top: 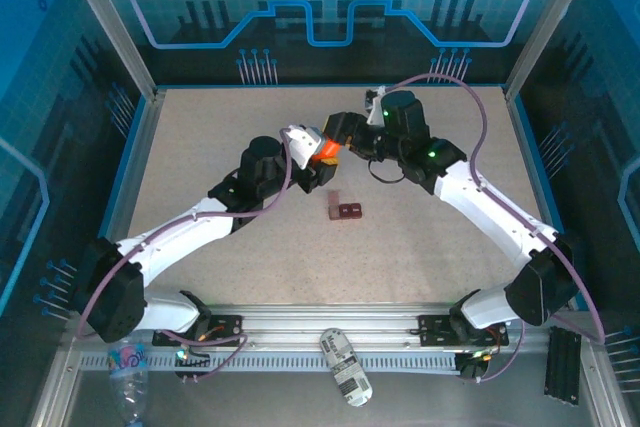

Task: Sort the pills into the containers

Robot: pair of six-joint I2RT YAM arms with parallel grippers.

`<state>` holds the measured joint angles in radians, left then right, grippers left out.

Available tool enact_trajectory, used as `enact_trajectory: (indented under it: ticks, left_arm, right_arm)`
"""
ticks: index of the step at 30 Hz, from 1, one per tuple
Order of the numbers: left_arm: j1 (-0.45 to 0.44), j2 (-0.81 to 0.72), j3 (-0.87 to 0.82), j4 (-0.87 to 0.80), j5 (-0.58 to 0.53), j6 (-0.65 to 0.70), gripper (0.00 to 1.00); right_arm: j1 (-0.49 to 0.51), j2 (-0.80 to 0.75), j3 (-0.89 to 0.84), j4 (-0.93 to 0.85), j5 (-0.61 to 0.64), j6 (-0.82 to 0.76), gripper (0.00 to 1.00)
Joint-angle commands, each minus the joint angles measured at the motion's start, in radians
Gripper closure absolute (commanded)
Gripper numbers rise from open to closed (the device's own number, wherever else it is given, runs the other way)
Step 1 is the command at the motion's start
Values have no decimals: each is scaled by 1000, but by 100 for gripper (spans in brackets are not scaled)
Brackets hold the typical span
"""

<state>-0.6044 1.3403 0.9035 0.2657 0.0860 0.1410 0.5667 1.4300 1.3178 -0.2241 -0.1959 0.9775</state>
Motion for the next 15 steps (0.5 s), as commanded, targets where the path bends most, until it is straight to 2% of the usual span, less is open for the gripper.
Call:
enact_trajectory:
  ticks: [1, 3, 6, 11, 15]
  left_arm:
    - [-9, 1, 24, 39, -7, 13, 100]
    - [-8, 2, 25, 41, -10, 4, 100]
    - [-7, 0, 35, 26, -2, -19, 100]
    - [19, -17, 65, -25, 155, -86, 100]
    - [45, -35, 76, -31, 309, -132, 100]
  right_arm:
    - [12, 10, 23, 3, 4, -13, 58]
    - [10, 11, 16, 13, -21, -27, 65]
    - [-2, 12, -12, 59, -84, -52, 70]
    - [-85, 3, -76, 163, -223, -137, 75]
    - [-200, 17, -116, 342, -550, -352, 71]
